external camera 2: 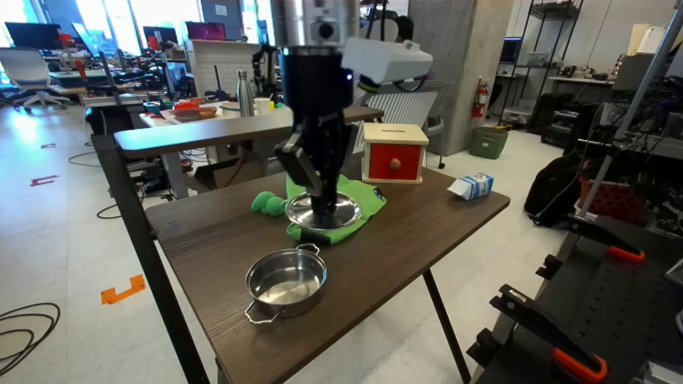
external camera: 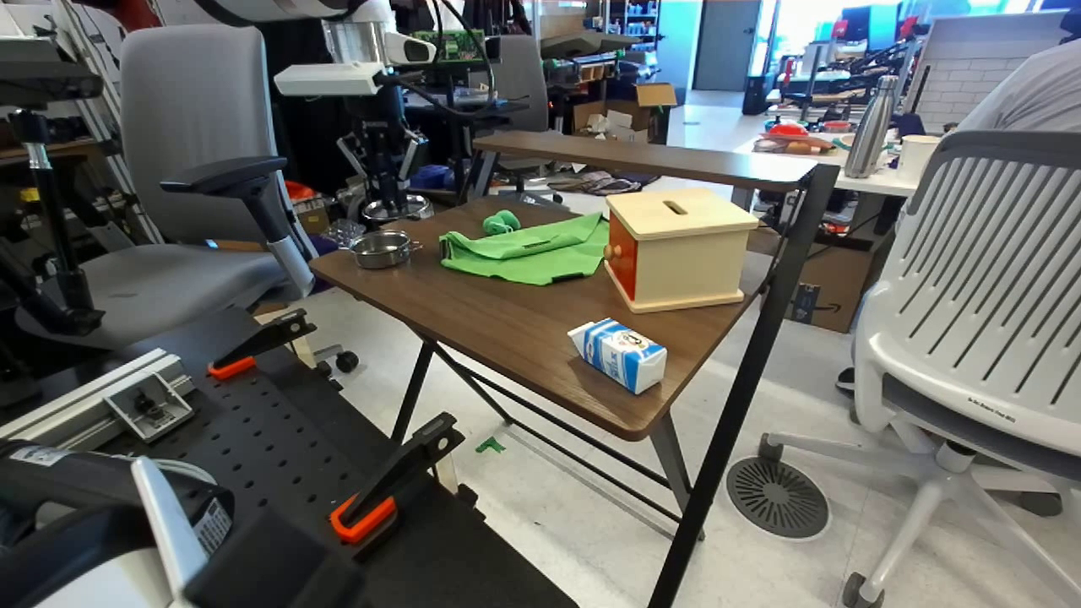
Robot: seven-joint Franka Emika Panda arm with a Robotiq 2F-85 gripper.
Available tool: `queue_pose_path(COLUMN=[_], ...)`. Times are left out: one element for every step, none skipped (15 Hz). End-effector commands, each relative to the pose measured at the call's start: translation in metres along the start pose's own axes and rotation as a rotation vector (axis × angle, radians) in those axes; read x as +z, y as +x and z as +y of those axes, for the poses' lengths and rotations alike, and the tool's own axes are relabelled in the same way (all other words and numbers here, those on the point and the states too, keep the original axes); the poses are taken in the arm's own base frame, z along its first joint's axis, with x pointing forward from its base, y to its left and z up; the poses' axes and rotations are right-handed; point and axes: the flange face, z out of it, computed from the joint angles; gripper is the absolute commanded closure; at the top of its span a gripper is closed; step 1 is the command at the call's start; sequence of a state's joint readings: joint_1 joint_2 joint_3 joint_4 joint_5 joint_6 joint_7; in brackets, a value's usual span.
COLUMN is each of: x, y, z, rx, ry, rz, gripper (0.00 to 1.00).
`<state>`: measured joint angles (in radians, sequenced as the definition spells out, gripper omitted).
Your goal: Move the green towel forward, remove the lid from the pot then put it back on
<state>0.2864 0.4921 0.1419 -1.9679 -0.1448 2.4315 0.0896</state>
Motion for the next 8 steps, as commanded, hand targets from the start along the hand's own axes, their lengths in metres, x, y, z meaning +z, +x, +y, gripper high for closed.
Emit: queue_pose_path(x=[0.0, 0.006, 0.015, 0.023, 0.031, 0.04, 0.045, 0.053], y=[-0.036, -0.043, -0.051, -0.056, -0.06, -0.064, -0.067, -0.07], z=[0.052, 0.065, 0.08, 0.093, 0.102, 0.111, 0.117, 0.12], rx=[0.04, 0.053, 0.063, 0.073, 0.089, 0.102, 0.109, 0.118], ry=[0.001, -0.006, -0.01, -0.015, -0.017, -0.025, -0.026, -0.028], rz=[-0.005, -0.023, -0.032, -0.032, -0.036, -0.027, -0.025, -0.023], gripper=[0.95, 0.95, 0.95, 0.95, 0.95, 0.95, 0.95, 0.95])
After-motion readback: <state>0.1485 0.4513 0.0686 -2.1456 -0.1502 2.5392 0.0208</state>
